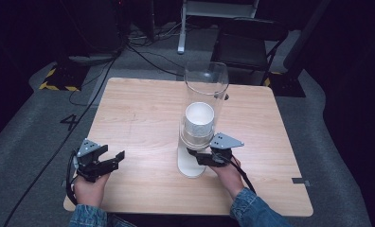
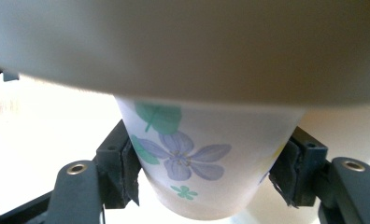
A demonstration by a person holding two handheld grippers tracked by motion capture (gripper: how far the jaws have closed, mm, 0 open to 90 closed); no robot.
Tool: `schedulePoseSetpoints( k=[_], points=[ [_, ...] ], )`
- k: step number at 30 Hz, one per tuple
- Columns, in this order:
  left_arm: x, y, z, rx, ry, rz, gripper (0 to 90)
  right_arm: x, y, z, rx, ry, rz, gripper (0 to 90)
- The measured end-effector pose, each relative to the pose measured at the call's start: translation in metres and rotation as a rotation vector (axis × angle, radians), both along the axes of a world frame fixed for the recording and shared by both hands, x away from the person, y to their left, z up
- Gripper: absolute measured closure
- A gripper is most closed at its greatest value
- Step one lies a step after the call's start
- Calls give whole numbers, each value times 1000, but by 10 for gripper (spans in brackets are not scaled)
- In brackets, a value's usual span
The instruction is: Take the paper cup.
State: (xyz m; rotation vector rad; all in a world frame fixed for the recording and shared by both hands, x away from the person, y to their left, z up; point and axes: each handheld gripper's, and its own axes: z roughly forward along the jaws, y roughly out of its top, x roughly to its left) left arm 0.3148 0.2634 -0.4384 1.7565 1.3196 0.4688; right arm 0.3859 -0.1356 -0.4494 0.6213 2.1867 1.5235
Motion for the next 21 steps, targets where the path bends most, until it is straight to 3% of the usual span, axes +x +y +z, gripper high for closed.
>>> schedulePoseSetpoints(
  k=[4, 12, 21],
  points=[
    [0, 0, 0, -2, 0, -1, 280, 1, -2, -1, -28, -28, -8, 342],
    [0, 0, 0, -3, 3, -3, 280, 1, -2, -1, -20, -22, -7, 342],
    [1, -1, -1, -6, 5, -2, 280, -1, -1, -5, 22, 3, -17, 342]
  ],
)
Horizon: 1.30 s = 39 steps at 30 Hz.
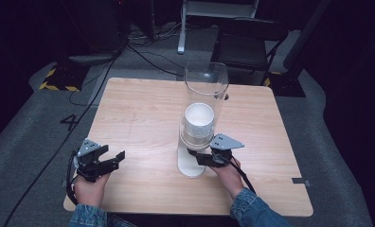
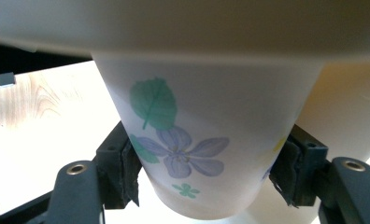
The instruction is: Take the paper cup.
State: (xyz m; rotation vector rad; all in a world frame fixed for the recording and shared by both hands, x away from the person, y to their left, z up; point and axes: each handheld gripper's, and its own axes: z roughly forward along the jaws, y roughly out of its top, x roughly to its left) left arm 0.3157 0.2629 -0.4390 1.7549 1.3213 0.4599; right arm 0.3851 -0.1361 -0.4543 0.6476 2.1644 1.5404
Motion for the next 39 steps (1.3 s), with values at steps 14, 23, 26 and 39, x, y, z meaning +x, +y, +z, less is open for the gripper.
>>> schedulePoseSetpoints(
  k=[14, 23, 26, 39],
  points=[
    [0, 0, 0, 2, -3, -3, 280, -3, 6, -7, 70, 108, 14, 346],
    [0, 1, 0, 1, 0, 0, 280, -3, 5, -7, 45, 87, 13, 345],
    [0, 1, 1, 3, -1, -3, 280, -3, 5, -7, 41, 86, 14, 345],
    [3, 0, 1, -2, -3, -7, 280, -3, 2, -19, 24, 113, 5, 345]
  ],
)
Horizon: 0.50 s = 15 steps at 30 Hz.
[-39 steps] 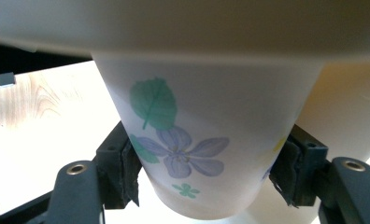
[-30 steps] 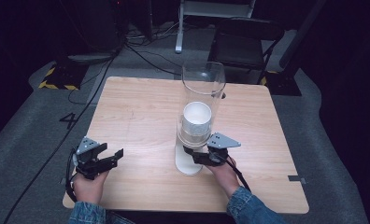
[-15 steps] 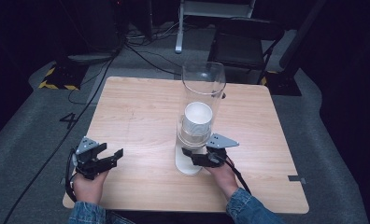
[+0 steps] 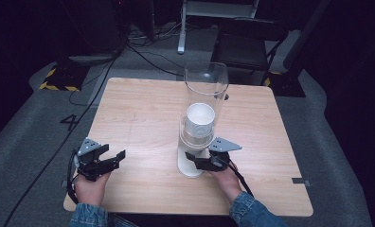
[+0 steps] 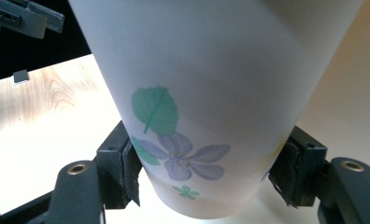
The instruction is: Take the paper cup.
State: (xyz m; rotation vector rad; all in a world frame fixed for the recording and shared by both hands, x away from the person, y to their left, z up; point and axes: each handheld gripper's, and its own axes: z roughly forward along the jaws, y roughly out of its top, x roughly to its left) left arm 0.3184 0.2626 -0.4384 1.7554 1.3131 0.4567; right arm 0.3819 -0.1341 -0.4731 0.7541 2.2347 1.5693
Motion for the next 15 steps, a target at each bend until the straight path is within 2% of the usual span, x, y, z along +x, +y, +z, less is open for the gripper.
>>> schedulePoseSetpoints(
  k=[8, 9, 10, 15],
  points=[
    [1, -1, 0, -1, 3, -1, 280, -2, 0, -6, -29, 16, 8, 345],
    [2, -1, 0, -1, 0, -4, 280, -2, 1, -9, -58, 31, 14, 345],
    [2, -1, 0, -2, 0, -3, 280, -2, 1, -10, -67, 35, 14, 345],
    [2, -1, 0, -4, 2, -2, 280, -3, 2, -16, -77, 47, 16, 344]
  ],
)
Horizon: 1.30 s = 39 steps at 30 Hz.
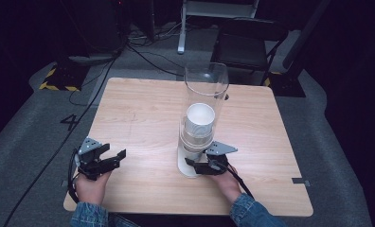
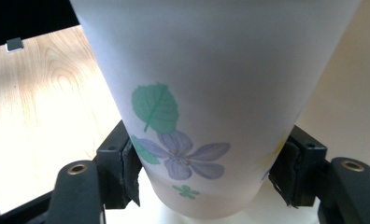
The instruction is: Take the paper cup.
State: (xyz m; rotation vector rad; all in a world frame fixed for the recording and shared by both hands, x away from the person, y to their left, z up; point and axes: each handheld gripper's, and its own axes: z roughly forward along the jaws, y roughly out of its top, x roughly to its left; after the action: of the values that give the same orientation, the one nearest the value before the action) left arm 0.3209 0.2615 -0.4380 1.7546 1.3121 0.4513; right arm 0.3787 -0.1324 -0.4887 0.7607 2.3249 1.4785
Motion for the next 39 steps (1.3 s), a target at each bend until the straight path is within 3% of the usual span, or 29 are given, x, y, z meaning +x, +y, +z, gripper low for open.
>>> schedulePoseSetpoints(
  k=[13, 23, 39],
  points=[
    [4, -2, -1, -1, 3, -7, 280, -3, -1, -12, -46, 45, -3, 344],
    [10, -7, -1, -3, 3, -22, 280, -5, -4, -12, -85, 76, -17, 344],
    [19, -13, -2, -4, 10, -40, 280, -9, -12, -11, -116, 86, -41, 343]
  ],
)
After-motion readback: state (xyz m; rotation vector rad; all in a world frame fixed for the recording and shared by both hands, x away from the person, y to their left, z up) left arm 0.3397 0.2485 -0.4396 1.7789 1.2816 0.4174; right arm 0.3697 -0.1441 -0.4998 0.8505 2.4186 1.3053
